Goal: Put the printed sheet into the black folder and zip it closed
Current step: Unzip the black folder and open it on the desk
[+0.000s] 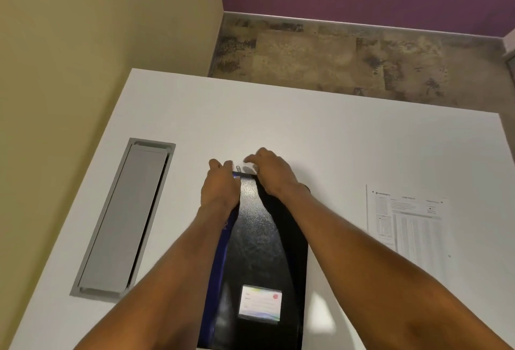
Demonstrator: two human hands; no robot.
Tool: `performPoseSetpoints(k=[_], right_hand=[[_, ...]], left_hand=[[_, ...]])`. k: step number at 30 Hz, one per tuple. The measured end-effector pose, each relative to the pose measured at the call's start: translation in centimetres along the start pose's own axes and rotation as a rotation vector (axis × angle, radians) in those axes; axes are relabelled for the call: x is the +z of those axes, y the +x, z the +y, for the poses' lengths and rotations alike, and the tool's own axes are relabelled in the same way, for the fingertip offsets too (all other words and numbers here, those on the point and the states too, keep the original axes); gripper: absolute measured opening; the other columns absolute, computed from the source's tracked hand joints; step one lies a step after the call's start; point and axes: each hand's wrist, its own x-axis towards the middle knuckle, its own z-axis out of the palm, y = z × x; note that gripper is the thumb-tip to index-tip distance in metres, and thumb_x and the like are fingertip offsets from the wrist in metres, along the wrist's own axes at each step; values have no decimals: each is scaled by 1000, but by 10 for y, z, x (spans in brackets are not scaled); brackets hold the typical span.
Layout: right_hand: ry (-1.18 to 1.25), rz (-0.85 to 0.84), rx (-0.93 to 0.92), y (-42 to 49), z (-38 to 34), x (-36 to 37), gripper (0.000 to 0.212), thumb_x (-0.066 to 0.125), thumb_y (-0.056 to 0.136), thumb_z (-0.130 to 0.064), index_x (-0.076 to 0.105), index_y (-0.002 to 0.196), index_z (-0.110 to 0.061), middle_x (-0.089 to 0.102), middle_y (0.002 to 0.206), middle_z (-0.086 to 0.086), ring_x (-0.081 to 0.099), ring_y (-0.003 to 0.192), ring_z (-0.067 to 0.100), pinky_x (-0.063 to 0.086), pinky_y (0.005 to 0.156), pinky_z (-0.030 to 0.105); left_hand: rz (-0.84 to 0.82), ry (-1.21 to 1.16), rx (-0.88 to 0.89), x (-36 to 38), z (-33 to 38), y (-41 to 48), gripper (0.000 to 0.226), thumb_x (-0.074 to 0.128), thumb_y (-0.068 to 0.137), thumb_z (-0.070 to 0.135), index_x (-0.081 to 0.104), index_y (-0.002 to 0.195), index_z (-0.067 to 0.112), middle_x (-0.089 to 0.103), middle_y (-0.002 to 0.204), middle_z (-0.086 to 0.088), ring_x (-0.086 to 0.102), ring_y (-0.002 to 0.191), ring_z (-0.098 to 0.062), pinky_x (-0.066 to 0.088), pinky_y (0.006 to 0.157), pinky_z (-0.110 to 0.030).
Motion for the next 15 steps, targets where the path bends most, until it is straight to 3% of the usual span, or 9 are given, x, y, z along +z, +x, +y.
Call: performPoseSetpoints(k=[2,6,9,13,15], right_hand=[[-45,-76,-43,17,-3,3,44,58,93,-5,63,130,-27,57,119,6,58,103,27,49,88,42],[-47,-144,-63,36,3,13,29,60,91,-14,66,118,-24,55,105,-11,61,96,27,47,76,37],[-92,-127,-165,41,8,12,29,67,90,-14,73,113,-31,53,105,-4,55,87,20,43,72,34],[-178,-96,-247,45,11,8,8,65,89,-22,72,86,-24,56,105,0,57,84,27,47,73,37],[-170,-117,-246,44,13,7,8,61,89,-24,67,86,-19,58,102,0,54,83,27,45,73,37]], left_hand=[[-34,5,-21,0,-2,10,38,57,103,25,56,139,12,40,138,-16,63,112,-40,51,94,-47],[-60,-25,-24,3,-12,24,31,58,102,26,67,127,12,48,131,-17,66,102,-39,56,93,-48],[-60,-92,3,3,-15,28,27,62,98,26,71,121,14,62,124,-17,67,103,-37,56,91,-46],[-62,-149,10,3,-14,33,17,67,95,27,72,105,13,73,113,-13,69,102,-33,56,89,-43],[-55,-157,-4,3,-13,36,13,67,95,25,69,100,13,73,109,-11,67,98,-33,55,86,-41]])
